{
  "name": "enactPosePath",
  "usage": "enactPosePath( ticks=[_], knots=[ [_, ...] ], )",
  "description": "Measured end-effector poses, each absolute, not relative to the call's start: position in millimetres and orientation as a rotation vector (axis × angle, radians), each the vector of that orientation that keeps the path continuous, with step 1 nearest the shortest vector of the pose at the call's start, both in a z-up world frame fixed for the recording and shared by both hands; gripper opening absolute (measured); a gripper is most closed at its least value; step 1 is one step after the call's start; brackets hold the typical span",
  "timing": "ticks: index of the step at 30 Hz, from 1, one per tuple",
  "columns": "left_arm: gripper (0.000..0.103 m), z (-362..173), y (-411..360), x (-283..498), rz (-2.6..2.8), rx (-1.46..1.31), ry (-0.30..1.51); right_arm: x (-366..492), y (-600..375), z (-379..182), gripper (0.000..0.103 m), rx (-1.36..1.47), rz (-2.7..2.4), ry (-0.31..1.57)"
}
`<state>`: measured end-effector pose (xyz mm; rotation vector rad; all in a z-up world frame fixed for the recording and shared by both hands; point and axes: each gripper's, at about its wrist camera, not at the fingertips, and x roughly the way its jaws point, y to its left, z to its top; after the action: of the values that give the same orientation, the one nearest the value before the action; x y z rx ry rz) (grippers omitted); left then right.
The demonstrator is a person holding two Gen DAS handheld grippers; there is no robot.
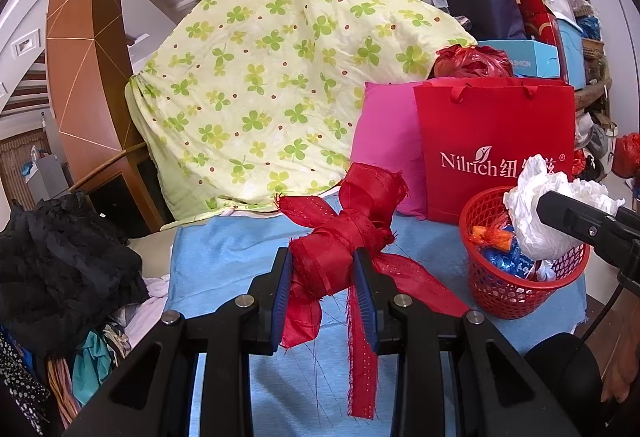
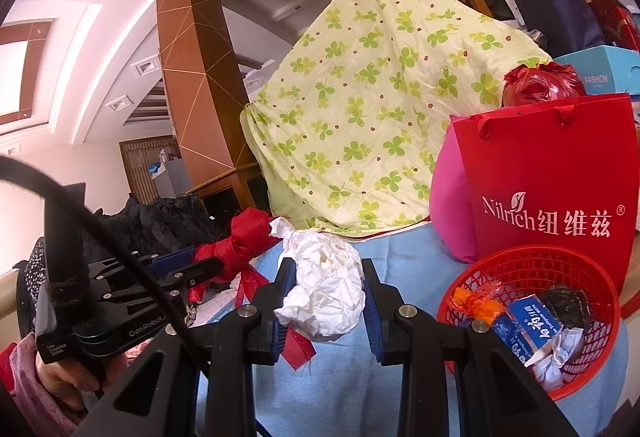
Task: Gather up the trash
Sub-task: 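Lift and carry the ribbon with the left tool while the right tool carries the tissue toward the basket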
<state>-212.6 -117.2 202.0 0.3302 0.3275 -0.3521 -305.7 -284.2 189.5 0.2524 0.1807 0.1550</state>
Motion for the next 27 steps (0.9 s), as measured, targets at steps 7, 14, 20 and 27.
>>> enactPosePath(
  ticks=[7,14,20,27],
  knots=[
    [0.033,200,-123,-213,-0.36,0.339,0.331,-312,-287,190,0.033,0.262,0.147,0.174],
    [0.033,198,-127,-214,-0.368,0.347,0.337,-314,-289,189,0.034,0.271,0.144,0.174],
    [0.033,197,-132,-214,-0.377,0.358,0.34,-317,-293,189,0.034,0.281,0.134,0.17],
    [0.033,195,-139,-216,-0.388,0.373,0.344,-321,-297,188,0.034,0.293,0.126,0.167]
  ],
)
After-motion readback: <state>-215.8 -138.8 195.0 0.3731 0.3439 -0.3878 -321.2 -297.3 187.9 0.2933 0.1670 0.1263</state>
